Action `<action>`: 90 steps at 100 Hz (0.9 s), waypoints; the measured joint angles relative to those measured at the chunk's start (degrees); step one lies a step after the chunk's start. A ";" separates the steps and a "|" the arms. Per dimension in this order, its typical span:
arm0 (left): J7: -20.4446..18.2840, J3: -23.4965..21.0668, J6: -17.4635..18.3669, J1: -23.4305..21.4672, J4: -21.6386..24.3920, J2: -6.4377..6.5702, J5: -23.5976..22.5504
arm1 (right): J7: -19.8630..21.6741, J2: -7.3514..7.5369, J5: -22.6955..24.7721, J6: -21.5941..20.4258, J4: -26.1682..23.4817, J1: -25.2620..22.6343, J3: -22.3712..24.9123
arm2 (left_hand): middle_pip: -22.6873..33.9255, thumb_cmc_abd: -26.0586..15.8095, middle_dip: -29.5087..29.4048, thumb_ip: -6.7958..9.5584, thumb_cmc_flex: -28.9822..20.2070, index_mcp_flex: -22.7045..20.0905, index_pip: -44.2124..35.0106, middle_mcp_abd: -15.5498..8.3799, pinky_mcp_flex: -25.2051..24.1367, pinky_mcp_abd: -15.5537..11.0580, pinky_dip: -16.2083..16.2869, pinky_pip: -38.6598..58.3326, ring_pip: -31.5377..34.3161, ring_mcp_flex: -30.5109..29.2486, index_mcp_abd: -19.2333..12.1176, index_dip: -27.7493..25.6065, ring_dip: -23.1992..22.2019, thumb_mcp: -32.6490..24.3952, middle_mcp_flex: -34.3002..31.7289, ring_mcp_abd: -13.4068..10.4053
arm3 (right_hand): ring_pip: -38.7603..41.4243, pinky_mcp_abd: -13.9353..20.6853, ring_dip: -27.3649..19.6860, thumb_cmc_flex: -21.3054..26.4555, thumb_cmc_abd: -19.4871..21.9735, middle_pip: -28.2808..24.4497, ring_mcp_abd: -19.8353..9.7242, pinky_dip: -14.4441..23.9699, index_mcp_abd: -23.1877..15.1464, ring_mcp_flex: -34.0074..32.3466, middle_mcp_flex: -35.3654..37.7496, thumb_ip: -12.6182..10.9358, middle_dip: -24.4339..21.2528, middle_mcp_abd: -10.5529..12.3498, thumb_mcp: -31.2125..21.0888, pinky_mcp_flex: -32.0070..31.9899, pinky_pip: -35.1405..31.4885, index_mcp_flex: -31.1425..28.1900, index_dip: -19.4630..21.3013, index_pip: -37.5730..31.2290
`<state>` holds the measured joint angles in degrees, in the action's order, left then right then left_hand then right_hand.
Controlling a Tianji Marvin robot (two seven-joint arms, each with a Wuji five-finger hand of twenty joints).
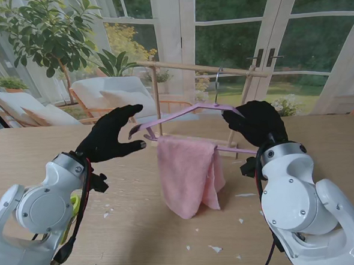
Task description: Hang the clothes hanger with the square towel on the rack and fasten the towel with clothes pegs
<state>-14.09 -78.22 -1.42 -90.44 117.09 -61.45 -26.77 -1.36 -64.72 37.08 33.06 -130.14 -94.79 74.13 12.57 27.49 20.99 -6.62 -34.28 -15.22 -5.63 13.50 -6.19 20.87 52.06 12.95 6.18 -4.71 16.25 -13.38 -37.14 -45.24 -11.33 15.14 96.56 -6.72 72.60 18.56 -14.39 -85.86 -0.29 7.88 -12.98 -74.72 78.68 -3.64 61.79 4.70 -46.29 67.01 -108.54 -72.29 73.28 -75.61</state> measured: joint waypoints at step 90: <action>3.47 11.97 6.74 7.77 -3.84 0.24 -4.58 | -3.07 -0.14 2.27 -3.46 5.09 2.83 -9.97 | 9.79 2.29 6.20 0.00 -5.67 1.04 -19.13 -2.54 5.14 -0.95 -4.78 0.14 3.23 -4.69 -2.93 -7.75 -4.15 -5.45 -4.73 0.16 | 0.03 0.00 0.00 0.00 0.00 -0.04 0.00 0.00 0.00 0.00 0.00 0.00 0.00 0.00 0.00 0.02 -0.02 0.00 0.00 0.00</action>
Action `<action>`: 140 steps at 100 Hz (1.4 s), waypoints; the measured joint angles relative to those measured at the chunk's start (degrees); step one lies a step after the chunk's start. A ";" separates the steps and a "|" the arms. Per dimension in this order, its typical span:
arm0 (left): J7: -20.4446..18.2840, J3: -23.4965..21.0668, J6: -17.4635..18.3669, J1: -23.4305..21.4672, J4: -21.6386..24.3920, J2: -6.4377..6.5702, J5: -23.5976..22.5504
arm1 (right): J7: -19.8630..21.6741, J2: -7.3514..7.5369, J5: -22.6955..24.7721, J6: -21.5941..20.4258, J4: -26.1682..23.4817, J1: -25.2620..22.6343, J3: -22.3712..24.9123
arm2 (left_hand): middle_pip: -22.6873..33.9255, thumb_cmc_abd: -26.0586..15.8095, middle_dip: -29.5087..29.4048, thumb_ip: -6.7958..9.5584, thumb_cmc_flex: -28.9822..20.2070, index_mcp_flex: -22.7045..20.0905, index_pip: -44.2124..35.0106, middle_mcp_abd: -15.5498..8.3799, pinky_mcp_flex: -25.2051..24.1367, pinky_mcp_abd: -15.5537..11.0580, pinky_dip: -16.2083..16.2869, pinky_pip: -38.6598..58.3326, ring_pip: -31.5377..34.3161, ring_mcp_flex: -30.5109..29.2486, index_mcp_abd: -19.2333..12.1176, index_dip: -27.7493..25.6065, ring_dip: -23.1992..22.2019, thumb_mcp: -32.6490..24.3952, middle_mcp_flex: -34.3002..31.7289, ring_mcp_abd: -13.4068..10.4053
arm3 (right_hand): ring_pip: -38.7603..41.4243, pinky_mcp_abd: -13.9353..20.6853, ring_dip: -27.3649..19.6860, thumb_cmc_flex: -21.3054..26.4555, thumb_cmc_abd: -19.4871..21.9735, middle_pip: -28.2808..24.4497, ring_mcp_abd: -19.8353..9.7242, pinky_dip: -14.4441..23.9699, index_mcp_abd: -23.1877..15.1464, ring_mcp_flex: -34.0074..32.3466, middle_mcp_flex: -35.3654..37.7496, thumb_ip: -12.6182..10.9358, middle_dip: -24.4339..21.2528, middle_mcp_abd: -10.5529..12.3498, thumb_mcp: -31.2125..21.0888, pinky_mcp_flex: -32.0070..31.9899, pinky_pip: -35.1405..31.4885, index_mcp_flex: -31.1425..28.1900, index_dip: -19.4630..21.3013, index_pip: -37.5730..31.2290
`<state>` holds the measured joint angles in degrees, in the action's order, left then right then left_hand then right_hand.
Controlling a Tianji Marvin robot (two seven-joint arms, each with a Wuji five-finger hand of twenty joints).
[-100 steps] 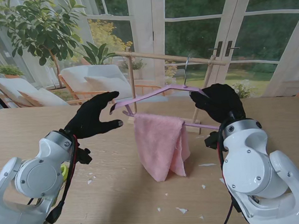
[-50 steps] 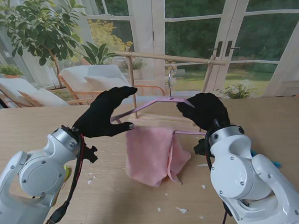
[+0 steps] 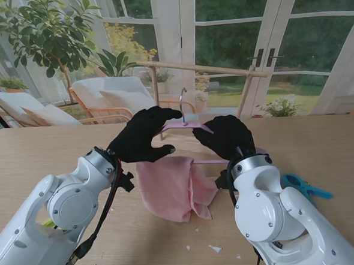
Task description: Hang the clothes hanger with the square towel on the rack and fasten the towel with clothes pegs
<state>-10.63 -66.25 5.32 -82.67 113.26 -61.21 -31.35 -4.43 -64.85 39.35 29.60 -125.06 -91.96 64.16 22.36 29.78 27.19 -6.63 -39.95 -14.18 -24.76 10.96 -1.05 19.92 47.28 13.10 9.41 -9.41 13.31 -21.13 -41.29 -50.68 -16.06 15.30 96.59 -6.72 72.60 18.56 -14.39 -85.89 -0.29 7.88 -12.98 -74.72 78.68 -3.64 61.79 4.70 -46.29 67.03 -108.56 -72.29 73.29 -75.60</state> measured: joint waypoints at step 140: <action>5.38 2.40 -11.49 0.93 0.10 -1.81 -5.70 | -0.66 0.11 6.44 -6.36 3.29 2.45 -2.63 | 56.99 -22.02 38.60 0.02 0.97 -42.57 -49.36 0.16 58.08 17.03 25.35 89.58 88.70 -59.45 -5.11 -59.44 -17.44 23.32 -58.17 4.58 | -39.58 -2.82 -35.55 -1.23 -6.76 38.60 8.36 -0.14 9.36 23.78 -26.63 1.94 -31.33 -7.42 3.11 -26.93 15.05 28.53 -30.10 42.45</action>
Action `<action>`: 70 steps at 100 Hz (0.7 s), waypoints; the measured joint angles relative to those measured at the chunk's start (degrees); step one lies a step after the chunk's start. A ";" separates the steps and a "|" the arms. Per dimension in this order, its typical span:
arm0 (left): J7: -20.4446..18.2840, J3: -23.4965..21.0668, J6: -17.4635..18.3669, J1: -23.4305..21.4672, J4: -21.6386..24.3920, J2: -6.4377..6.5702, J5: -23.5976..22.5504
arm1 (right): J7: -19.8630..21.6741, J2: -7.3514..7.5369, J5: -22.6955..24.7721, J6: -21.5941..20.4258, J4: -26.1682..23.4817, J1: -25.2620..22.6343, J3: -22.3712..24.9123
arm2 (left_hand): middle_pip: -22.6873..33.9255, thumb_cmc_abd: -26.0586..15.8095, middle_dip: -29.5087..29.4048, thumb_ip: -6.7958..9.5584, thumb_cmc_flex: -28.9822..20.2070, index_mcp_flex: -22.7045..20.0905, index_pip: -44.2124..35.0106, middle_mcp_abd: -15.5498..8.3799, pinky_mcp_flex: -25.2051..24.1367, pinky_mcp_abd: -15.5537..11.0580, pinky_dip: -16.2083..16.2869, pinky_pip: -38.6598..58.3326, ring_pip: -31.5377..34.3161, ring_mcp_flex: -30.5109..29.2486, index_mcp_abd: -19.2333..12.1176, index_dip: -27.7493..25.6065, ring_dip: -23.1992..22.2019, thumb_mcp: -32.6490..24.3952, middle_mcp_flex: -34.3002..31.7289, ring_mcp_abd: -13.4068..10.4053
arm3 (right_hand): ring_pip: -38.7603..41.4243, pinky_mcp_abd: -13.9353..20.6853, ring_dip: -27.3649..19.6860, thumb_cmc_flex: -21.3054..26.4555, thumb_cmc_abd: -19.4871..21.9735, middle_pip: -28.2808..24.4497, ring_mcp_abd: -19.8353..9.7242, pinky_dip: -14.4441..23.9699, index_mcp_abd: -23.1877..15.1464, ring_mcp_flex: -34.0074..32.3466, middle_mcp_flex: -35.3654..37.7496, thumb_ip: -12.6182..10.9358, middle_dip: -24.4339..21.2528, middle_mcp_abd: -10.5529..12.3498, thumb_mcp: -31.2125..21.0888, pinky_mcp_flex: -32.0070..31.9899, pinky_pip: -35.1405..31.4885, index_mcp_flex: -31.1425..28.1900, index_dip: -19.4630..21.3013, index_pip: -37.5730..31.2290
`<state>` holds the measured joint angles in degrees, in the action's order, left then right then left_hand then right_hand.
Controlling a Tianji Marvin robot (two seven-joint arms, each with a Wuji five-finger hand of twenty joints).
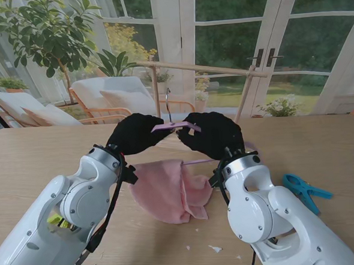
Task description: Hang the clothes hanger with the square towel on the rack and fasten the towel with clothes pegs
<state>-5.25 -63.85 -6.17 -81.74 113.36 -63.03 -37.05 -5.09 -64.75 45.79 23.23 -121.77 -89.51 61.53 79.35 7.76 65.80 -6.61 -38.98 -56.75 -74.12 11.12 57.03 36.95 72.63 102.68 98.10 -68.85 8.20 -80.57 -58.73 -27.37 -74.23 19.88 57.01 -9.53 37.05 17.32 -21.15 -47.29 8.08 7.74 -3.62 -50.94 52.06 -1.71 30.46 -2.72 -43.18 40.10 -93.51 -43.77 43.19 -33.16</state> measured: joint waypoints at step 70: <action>1.67 0.21 -0.49 0.83 -0.35 -0.25 0.90 | -8.58 0.12 8.86 -5.04 -6.92 -11.38 4.75 | 0.25 -0.54 0.64 0.00 -1.46 -0.54 -0.04 -0.31 0.46 -0.09 2.49 0.11 1.44 -0.59 -0.99 -0.66 -0.13 1.75 -0.56 -0.55 | -23.55 -2.03 -8.37 -1.20 0.85 15.23 0.33 0.10 3.06 21.81 -21.31 0.00 -12.13 -1.37 6.77 -23.77 30.43 16.71 -10.80 15.66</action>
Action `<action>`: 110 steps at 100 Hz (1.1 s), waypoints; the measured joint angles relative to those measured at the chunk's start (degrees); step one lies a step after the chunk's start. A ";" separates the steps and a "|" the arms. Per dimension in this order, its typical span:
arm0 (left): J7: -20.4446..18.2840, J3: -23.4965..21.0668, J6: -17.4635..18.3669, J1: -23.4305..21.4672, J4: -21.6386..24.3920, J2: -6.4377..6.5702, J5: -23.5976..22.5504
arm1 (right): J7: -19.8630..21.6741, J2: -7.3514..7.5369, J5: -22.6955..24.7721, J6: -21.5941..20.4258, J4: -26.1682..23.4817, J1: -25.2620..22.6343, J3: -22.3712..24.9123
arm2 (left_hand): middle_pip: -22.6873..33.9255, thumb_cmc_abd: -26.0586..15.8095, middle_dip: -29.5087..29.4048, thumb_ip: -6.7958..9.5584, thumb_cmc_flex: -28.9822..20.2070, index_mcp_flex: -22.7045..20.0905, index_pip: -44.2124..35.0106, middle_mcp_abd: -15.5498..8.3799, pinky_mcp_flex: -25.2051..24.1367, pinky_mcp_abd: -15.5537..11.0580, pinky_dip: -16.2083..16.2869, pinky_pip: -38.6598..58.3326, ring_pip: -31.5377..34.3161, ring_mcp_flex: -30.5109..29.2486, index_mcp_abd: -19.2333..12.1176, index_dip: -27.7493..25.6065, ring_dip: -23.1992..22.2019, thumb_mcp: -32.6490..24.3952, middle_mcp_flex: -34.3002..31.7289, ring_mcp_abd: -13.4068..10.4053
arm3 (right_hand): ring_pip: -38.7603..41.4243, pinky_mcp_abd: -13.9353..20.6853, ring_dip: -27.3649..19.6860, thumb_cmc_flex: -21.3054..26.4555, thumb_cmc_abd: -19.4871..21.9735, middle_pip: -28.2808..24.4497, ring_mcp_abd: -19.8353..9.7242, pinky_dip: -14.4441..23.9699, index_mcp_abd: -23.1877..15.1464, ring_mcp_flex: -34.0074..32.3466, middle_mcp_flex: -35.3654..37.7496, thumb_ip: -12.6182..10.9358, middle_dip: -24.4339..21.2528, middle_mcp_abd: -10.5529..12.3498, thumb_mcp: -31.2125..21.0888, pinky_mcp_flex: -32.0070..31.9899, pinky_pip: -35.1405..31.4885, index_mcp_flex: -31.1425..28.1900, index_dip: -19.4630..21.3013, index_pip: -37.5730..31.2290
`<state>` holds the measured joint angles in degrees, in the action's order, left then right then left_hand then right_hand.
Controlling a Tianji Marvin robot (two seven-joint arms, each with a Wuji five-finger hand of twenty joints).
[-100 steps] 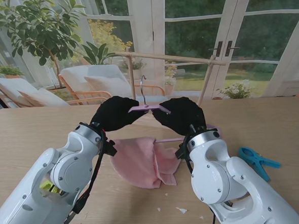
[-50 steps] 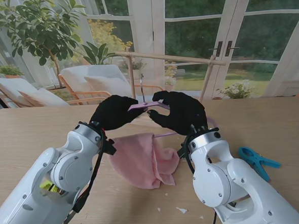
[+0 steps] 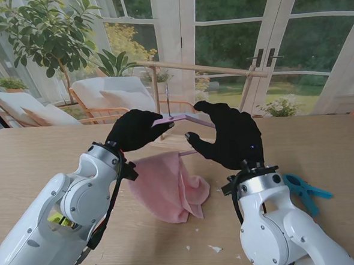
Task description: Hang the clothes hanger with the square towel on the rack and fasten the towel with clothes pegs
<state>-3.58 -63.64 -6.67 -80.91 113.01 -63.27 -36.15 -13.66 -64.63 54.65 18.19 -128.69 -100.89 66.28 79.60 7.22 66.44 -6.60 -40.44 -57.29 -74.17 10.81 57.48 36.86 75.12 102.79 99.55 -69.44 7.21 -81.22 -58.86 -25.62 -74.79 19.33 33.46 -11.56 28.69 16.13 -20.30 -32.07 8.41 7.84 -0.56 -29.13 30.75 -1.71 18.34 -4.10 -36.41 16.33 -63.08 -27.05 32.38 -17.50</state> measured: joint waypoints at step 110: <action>-2.20 -1.69 -2.64 -0.10 4.21 -0.26 5.88 | -2.02 -0.21 -9.82 -5.95 10.99 -6.90 -2.68 | 0.61 -0.12 0.00 0.00 -0.69 -0.01 -0.49 -0.04 0.01 0.00 1.11 0.11 0.62 -0.01 -0.12 -0.11 -0.15 1.00 -0.07 -0.17 | 13.89 1.40 4.62 9.95 -0.74 -11.72 0.01 0.00 -7.79 -4.20 3.68 0.02 8.50 0.79 -14.72 5.56 -10.61 -7.37 -0.93 -7.60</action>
<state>-5.78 -65.33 -9.31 -81.01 117.22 -63.53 -30.27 -15.69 -64.84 44.83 12.25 -117.70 -107.78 63.60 80.21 7.10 66.44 -6.60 -41.13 -57.30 -74.66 10.77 57.49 36.86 76.22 102.90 100.16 -69.45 7.09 -81.33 -59.01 -24.61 -74.87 19.16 47.35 -10.16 33.31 26.08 -21.04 -43.79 8.42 7.84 -8.35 -33.34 34.43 -1.69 26.84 -3.30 -51.13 21.88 -73.69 -34.42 31.45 -25.10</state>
